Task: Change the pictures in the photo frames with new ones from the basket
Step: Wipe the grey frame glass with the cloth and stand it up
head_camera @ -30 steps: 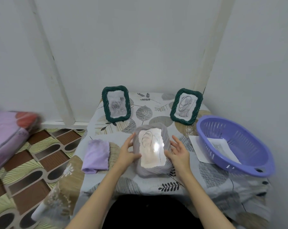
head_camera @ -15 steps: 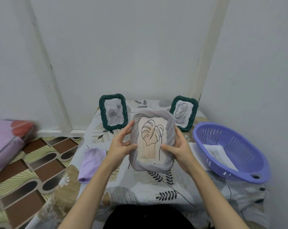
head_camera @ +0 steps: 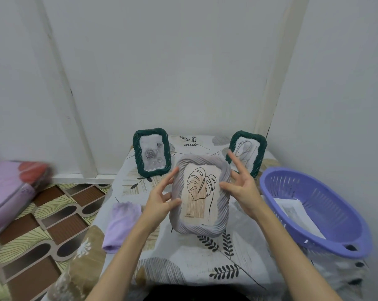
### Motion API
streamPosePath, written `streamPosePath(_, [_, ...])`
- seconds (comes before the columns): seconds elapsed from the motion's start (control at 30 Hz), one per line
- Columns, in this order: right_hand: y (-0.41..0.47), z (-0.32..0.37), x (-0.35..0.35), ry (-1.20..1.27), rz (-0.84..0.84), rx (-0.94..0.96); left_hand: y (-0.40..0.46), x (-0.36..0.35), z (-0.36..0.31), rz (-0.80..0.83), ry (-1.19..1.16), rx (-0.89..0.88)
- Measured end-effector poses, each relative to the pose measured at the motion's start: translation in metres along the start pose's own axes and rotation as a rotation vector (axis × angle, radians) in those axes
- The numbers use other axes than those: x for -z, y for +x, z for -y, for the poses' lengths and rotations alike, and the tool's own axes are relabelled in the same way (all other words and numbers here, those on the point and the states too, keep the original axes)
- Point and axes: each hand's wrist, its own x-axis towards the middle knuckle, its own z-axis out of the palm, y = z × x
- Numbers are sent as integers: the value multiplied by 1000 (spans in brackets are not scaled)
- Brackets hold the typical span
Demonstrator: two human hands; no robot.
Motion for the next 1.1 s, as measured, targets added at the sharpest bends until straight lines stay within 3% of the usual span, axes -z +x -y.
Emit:
streamPosePath(0.37, [158, -36, 31, -94, -46, -94, 158, 5, 53, -140, 333, -69])
streamPosePath(0.6, [243, -59, 51, -121, -48, -125, 238, 20, 80, -150, 395, -77])
streamPosePath(0.8, [275, -70, 65, -282, -63, -147, 263, 18, 88, -145, 438, -136])
streamPosePath(1.1, [274, -72, 67, -111, 60, -184, 258, 21, 97, -141, 393, -96])
